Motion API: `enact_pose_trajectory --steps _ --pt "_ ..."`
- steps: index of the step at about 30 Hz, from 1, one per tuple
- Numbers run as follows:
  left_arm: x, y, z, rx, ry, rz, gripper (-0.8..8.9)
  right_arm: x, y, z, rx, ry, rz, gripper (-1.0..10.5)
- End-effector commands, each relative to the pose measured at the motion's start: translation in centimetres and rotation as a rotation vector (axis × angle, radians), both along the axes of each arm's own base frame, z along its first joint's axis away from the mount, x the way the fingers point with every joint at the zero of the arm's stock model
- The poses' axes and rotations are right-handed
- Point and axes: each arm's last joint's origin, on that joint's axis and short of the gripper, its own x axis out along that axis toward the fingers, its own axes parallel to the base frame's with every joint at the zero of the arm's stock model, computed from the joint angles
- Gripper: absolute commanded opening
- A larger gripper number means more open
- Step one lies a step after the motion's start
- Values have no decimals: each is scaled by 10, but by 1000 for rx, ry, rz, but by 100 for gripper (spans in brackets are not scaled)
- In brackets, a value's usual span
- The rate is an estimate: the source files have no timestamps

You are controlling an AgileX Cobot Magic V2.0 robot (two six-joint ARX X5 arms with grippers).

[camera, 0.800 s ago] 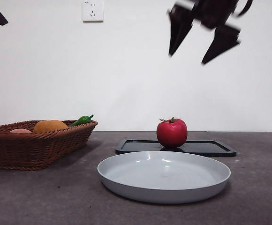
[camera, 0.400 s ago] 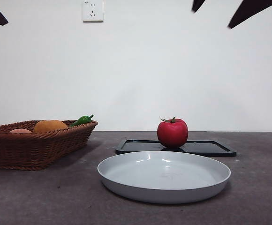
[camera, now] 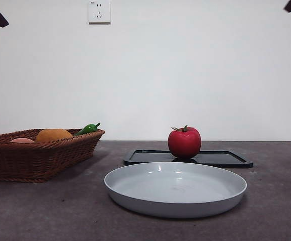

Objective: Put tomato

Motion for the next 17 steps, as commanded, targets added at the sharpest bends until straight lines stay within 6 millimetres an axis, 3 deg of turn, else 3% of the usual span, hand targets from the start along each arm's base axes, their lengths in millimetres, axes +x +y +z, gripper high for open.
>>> enact_pose_trajectory --steps 1,10,17 --pt "1 -1 4 -3 -22 -13 496 -8 0 -5 16 -14 17 579" --pt "1 -1 4 -3 -22 -13 496 -18 2 -34 47 65 105 579" --pt "1 -1 4 -3 -21 -13 496 -17 3 -35 59 53 115 578"
